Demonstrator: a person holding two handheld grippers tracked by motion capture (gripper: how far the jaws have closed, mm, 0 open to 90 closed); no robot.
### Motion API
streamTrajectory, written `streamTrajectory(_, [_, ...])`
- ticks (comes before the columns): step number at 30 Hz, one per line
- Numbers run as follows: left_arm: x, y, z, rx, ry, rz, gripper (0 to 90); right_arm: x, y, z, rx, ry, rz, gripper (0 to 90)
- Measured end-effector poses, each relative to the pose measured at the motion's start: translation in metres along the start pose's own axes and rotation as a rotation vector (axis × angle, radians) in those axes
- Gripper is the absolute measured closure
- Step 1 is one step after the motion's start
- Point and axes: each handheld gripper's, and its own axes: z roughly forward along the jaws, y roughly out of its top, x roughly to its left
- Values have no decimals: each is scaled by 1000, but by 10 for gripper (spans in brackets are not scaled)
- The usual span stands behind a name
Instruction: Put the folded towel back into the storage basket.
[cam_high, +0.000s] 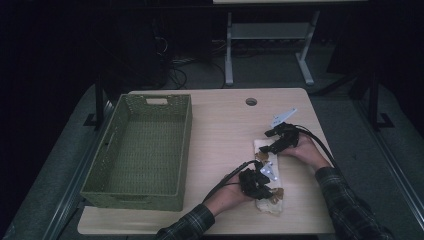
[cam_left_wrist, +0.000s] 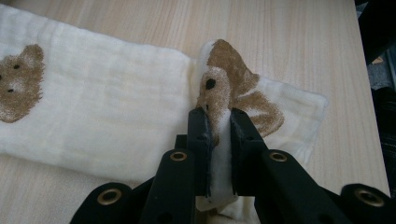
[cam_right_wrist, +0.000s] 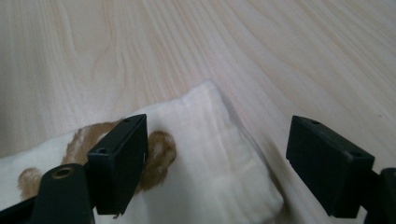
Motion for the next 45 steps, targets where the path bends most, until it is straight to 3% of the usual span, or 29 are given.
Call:
streamTrajectory(10, [1,-1,0,-10,-6,-9,800,2,-2,6,29,17,-34,286])
streamTrajectory(16, [1,-2,0,-18,-6,-21,801,4,-7,-1,17,46,-56,452])
streamTrajectory(21, [1,-2,0,-22,-8,-23,801,8,-9,-3,12,76,-71,646])
streamTrajectory(26, [0,-3,0,-21,2,-5,805,9,-9,-3,12,102,-60,741])
streamTrajectory(33, [2,-3,-2,-37,-22,-8,815,8,-9,-6,23,119,-30,770])
streamTrajectory(38, [2,-1,-10,-80,-54,-27,816,9,-8,-10,21,123,-24,776])
streamTrajectory(45, [0,2,-27,-105,-46,-18,816,13,-3,-17,9,120,-34,779])
